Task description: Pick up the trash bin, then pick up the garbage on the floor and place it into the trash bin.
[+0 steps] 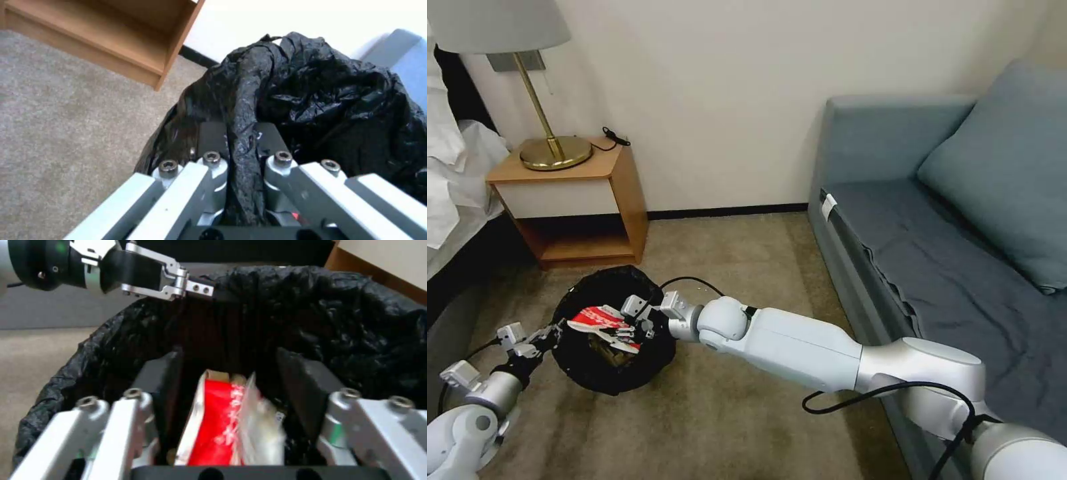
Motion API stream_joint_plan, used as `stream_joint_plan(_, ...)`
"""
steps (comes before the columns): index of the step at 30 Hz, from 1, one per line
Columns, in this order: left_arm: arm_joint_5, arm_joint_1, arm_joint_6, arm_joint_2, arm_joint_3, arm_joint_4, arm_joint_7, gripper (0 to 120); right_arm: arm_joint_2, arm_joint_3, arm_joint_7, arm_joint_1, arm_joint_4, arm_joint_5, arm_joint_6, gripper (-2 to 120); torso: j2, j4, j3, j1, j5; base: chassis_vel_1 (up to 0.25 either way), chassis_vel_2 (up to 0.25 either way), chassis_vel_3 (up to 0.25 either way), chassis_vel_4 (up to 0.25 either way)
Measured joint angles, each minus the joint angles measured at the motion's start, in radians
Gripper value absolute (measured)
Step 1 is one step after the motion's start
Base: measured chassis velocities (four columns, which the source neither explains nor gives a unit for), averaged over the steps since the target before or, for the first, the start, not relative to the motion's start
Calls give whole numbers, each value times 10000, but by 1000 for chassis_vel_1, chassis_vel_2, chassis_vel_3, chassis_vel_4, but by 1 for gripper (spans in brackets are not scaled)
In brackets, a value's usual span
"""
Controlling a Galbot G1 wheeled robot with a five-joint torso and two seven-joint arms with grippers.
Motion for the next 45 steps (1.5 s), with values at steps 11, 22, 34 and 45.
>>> stream_joint_plan(11,13,108,42,-6,0,-83,-69,4,-279,300,369,279,359,40,-23,99,0,1,0,0,0,0,0,0,0)
stream_joint_plan(22,-1,236,318,-13,105,-472,-404,4,-1582,1499,2792,600,1819,831,-936,100,0,1,0,0,2,0,0,0,0)
stream_joint_plan(34,-222,534,1087,-262,465,-1335,-1844,4,-4548,3483,7233,-259,3871,1443,-2881,100,0,-3,0,0,4,0,0,0,0)
stream_joint_plan(45,-269,508,1533,-557,892,-1817,-3179,4,-6114,6786,9486,-3603,6463,3492,-3869,100,0,0,-1,0,4,0,0,0,0)
